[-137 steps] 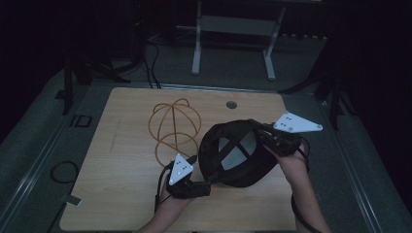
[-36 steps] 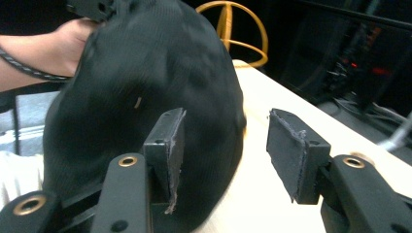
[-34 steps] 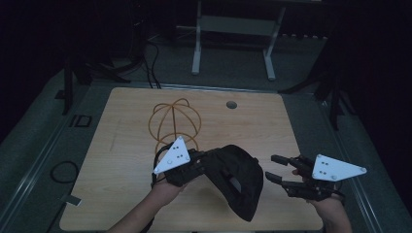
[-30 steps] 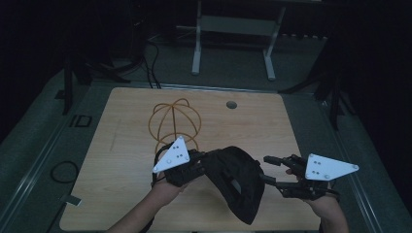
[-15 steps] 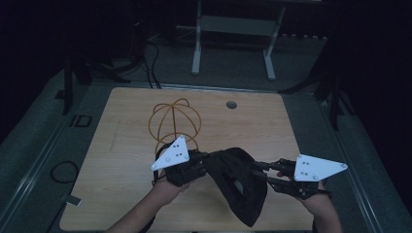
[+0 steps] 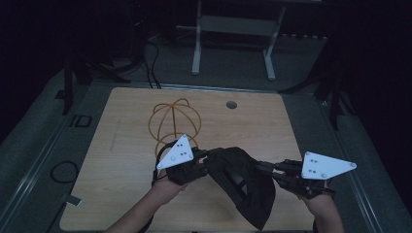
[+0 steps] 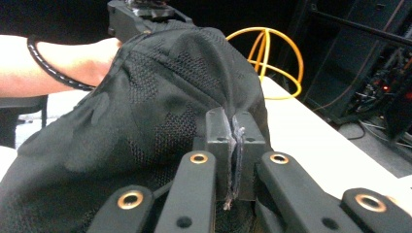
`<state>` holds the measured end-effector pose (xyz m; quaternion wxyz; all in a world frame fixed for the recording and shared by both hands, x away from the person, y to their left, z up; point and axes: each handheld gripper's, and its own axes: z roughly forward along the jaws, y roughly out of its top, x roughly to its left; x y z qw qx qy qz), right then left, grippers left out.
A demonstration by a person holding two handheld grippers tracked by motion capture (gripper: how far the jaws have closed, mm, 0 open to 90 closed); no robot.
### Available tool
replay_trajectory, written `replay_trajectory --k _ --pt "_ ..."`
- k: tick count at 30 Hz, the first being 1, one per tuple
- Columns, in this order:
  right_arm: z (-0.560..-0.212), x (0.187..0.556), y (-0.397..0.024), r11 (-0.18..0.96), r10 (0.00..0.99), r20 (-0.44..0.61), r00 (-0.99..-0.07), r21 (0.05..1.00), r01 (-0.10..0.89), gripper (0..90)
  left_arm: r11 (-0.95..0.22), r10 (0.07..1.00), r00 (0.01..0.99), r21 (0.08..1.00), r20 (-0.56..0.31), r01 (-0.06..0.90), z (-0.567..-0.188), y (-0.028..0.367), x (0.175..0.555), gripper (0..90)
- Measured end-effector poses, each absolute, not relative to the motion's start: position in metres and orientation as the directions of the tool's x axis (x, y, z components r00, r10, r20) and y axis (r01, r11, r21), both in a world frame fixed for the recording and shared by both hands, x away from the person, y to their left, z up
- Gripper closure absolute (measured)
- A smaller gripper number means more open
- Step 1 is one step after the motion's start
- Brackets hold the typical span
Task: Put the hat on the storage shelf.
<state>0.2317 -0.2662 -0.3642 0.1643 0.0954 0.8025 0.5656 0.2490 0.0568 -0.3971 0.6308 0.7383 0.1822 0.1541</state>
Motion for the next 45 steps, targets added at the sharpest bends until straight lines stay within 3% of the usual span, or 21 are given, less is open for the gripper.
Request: replay_trajectory --k 1,5,10,18,22,45 --pt "-0.362 0.231 -0.269 0.335 0.353 -0.16 -0.922 0.942 -0.035 87.7 -0.148 0.467 0.884 0.986 0.006 0.072 -0.397 0.057 0.248 66.7" --pt "-0.359 0.232 -0.274 0.326 0.385 -0.167 -0.908 0.945 -0.035 87.8 -0.186 0.48 0.877 0.981 0.035 0.063 -0.397 0.058 0.244 54.0" --pt "-0.355 0.237 -0.28 0.308 0.451 -0.163 -0.877 0.951 -0.019 87.8 -0.2 0.483 0.874 0.978 0.047 0.058 -0.399 0.064 0.24 29.5" --pt "-0.348 0.251 -0.286 0.255 0.555 -0.139 -0.82 0.967 0.009 87.7 -0.212 0.558 0.829 0.973 0.044 0.092 -0.41 0.078 0.239 7.0" --pt "-0.345 0.259 -0.284 0.244 0.571 -0.129 -0.811 0.97 0.017 87.8 -0.207 0.59 0.806 0.974 0.047 0.095 -0.417 0.089 0.237 2.7" --pt "-0.307 0.302 -0.239 0.232 0.605 -0.136 -0.784 0.973 0.009 87.7 -0.217 0.726 0.687 0.961 0.04 0.173 -0.469 0.162 0.224 2.4"
